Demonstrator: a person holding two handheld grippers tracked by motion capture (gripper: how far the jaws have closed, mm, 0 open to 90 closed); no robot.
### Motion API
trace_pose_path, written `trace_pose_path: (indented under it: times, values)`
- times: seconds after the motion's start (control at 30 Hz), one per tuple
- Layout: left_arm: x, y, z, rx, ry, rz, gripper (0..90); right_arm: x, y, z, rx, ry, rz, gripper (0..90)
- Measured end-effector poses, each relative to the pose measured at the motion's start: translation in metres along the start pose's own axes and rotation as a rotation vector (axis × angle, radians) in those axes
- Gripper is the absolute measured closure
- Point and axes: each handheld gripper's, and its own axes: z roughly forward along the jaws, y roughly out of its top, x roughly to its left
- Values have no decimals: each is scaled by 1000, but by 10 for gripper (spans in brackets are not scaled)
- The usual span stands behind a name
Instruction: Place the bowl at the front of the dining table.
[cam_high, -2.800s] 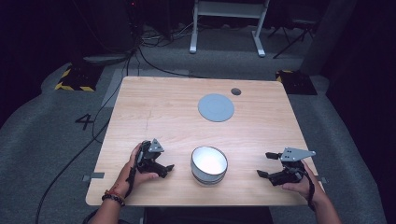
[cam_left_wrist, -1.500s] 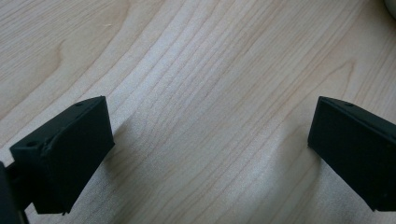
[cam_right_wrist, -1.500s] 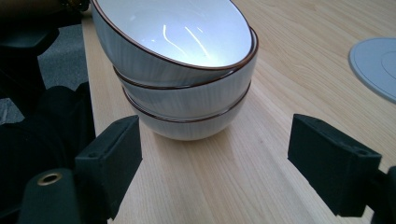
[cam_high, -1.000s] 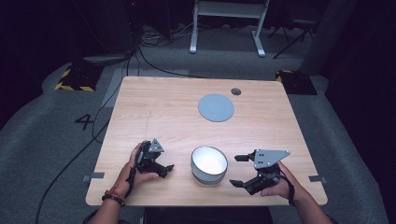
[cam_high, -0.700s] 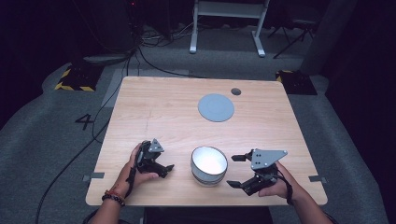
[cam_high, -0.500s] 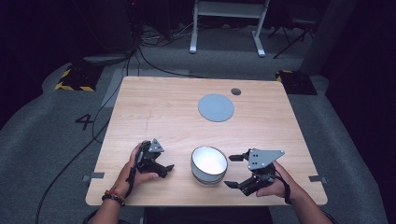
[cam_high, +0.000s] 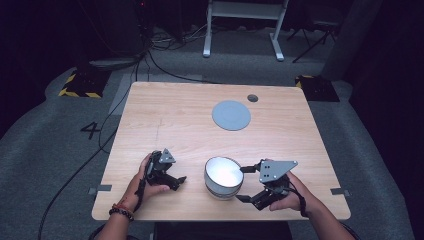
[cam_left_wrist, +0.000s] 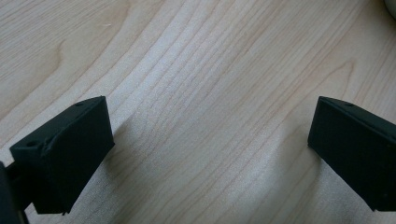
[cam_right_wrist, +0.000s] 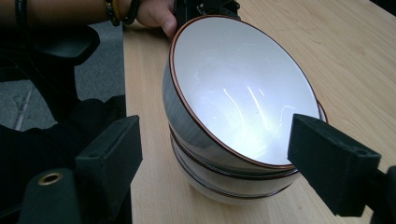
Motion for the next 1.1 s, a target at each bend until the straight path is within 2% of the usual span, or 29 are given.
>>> trace_pose_path:
  times: [0.17, 0.57, 0.7, 0.73, 0.83, 0.87, 0.93, 1.1]
  values:
    - [0, 0, 0, 0, 0, 0, 2, 0, 4, 3, -5, 11, -8, 184]
    - [0, 0, 0, 0, 1, 0, 3, 5, 11, 20, 28, 38, -32, 205]
    - [0, 0, 0, 0, 1, 0, 3, 5, 12, 25, 36, 47, -39, 237]
    - [0, 0, 0, 0, 1, 0, 3, 5, 12, 27, 37, 61, -33, 272]
    - [0, 0, 0, -1, 0, 0, 3, 5, 12, 29, 48, 60, -39, 278]
    - [0, 0, 0, -1, 0, -1, 2, 5, 12, 30, 47, 73, -39, 314]
    - [0, 0, 0, -1, 0, -1, 3, 5, 12, 32, 58, 77, -51, 329]
    - [0, 0, 0, -1, 0, -1, 3, 6, 12, 36, 66, 86, -47, 350]
